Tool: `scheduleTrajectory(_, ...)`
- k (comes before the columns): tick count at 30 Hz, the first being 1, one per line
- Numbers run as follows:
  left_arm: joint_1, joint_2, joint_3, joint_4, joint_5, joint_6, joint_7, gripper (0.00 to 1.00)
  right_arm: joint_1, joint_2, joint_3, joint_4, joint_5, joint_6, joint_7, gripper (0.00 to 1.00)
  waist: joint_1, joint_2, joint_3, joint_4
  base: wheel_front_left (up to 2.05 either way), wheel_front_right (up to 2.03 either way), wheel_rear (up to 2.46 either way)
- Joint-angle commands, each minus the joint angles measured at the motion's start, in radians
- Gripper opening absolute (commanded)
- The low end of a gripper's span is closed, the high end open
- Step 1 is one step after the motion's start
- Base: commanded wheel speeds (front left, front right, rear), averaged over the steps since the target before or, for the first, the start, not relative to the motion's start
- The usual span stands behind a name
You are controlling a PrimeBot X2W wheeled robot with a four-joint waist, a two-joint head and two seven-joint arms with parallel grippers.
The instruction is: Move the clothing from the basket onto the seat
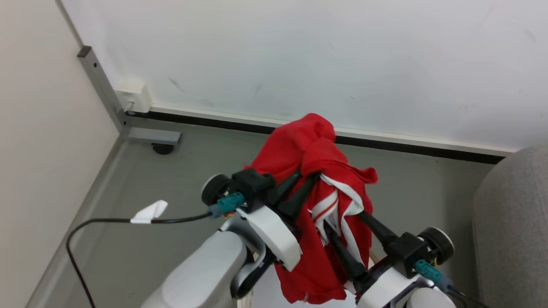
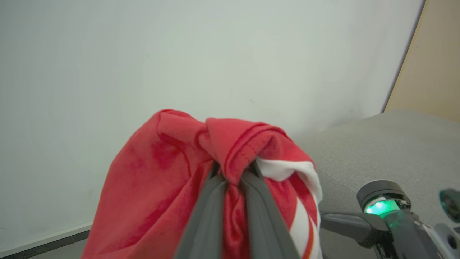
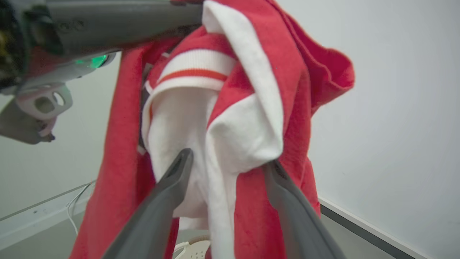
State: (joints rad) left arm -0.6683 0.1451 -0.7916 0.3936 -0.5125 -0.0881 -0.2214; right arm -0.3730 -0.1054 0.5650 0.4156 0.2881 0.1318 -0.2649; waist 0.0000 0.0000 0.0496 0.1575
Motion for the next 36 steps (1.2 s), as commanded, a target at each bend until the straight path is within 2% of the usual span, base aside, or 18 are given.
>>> scheduleTrajectory(1, 0.010, -0.003, -0.004, 0.003, 0.000, -0.003, -0.007, 0.00, -0.018, -0.007, 0.012, 0.009, 0.009, -0.002, 0.001, 1.00, 0.0000, 0.0000, -0.004, 0.010, 0.00, 0.00, 0.00)
scheduleTrajectory(7, 0.017, -0.030, -0.070, 0.018, 0.006, -0.021, 0.003, 0.00, -0.064, -0.002, 0.055, 0.068, 0.041, -0.002, 0.001, 1.00, 0.0000, 0.0000, -0.017, 0.047, 0.00, 0.00, 0.00)
scheduleTrajectory(18, 0.033, -0.056, -0.130, 0.045, -0.018, -0.032, -0.003, 0.00, -0.061, 0.035, -0.021, 0.107, 0.022, -0.002, 0.001, 1.00, 0.0000, 0.0000, -0.035, 0.082, 0.00, 0.00, 0.00)
scheduleTrajectory(19, 0.033, -0.056, -0.132, 0.047, -0.020, -0.033, -0.003, 0.00, -0.058, 0.038, -0.024, 0.100, 0.020, -0.002, 0.001, 0.93, 0.0000, 0.0000, -0.036, 0.084, 0.00, 0.00, 0.00)
scheduleTrajectory(21, 0.031, -0.052, -0.129, 0.053, -0.024, -0.033, -0.005, 0.00, -0.049, 0.041, -0.028, 0.090, 0.014, -0.002, 0.001, 0.00, 0.0000, 0.0000, -0.038, 0.085, 0.00, 0.00, 0.00)
scheduleTrajectory(36, 0.006, -0.031, -0.093, 0.071, -0.041, -0.011, -0.025, 0.00, 0.002, 0.041, -0.049, 0.046, 0.022, -0.002, 0.000, 0.00, 0.0000, 0.0000, -0.033, 0.062, 0.00, 0.00, 0.00)
